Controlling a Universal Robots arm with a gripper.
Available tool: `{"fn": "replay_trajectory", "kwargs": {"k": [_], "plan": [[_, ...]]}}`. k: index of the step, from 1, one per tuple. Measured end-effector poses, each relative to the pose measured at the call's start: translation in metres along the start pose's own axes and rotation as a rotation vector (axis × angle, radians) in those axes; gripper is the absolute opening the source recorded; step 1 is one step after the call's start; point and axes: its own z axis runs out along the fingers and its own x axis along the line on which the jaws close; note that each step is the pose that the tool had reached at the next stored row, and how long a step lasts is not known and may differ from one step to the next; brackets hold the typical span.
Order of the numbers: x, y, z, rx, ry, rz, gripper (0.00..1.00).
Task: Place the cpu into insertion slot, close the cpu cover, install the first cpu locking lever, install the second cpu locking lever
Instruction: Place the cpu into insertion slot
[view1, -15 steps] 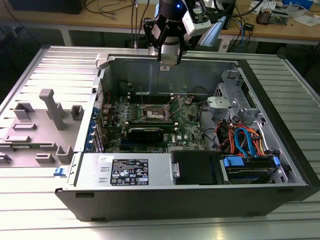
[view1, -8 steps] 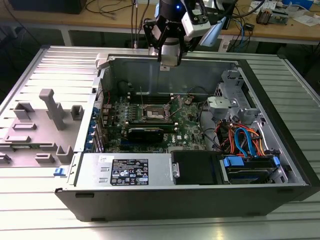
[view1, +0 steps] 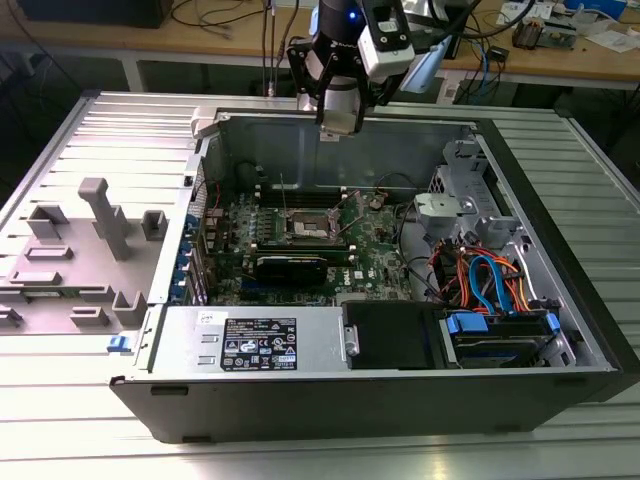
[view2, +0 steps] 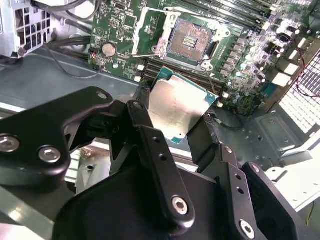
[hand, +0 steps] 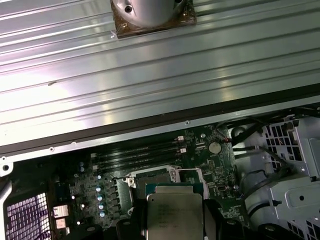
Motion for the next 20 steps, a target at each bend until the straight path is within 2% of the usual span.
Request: {"fn": "replay_trajectory", "kwargs": {"k": [20], "plan": [[-0.0008,-0.0035,-0.0003,0.0001,-0.0006,0.007,0.55]]}}
